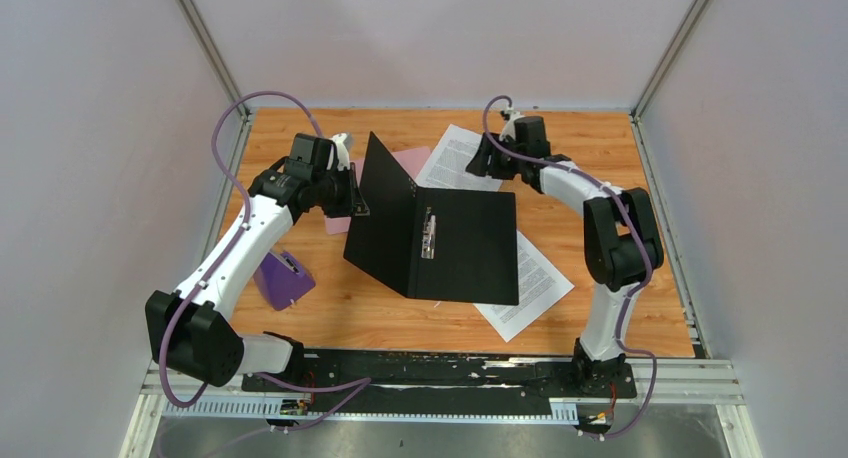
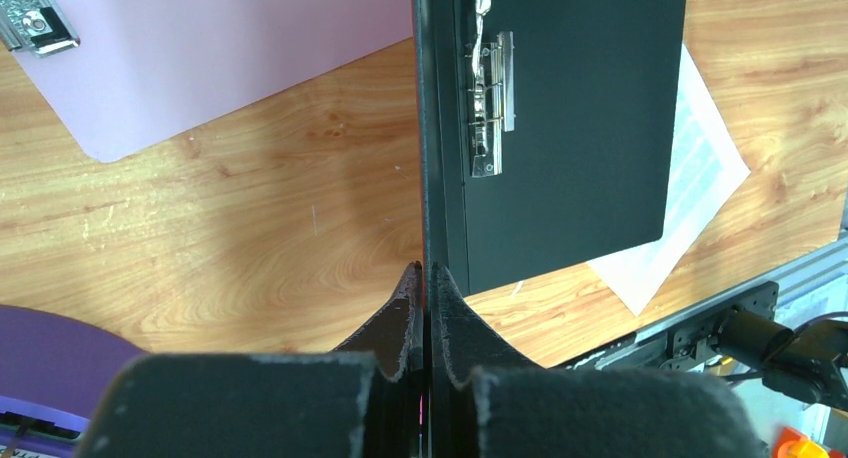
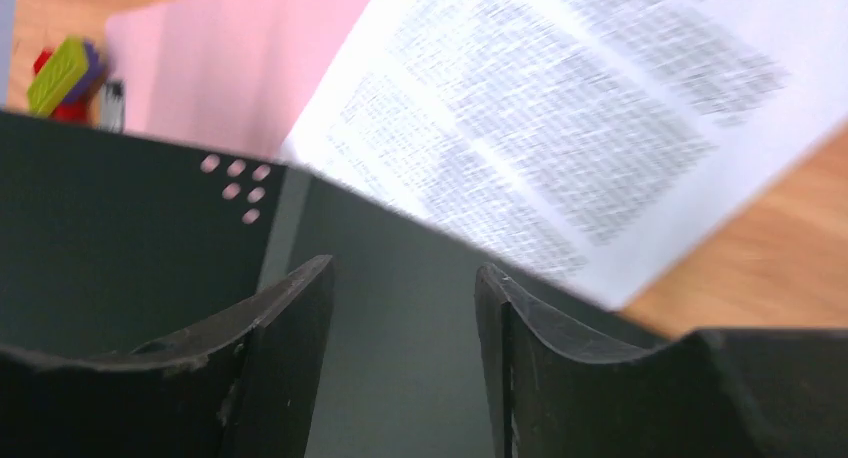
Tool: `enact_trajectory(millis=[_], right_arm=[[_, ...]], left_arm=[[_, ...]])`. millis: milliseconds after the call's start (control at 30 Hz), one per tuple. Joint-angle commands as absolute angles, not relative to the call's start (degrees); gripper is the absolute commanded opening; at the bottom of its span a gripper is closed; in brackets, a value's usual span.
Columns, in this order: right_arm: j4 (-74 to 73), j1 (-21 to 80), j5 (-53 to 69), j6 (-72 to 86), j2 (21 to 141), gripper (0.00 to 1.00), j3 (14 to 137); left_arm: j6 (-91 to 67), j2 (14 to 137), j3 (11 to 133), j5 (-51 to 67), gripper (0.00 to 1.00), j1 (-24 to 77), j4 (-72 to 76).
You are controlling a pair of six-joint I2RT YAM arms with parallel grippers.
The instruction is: Put the files into the folder
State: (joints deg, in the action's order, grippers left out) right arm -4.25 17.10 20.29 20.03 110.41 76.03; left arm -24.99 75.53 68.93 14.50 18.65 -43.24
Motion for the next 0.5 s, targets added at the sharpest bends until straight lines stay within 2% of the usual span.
enact_trajectory(millis=[0, 467], right_arm=[[-5.7, 10.7, 19.8, 17.3, 111.5, 0.57, 81.1], [-6.3, 0.6, 18.6, 18.6, 131.9, 0.59, 101.0]], left_arm=[[-22.7, 73.7, 68.3, 15.9, 0.00, 18.8, -43.0], [-22.1, 74.5, 66.5, 16.0, 0.00, 18.8, -42.1]])
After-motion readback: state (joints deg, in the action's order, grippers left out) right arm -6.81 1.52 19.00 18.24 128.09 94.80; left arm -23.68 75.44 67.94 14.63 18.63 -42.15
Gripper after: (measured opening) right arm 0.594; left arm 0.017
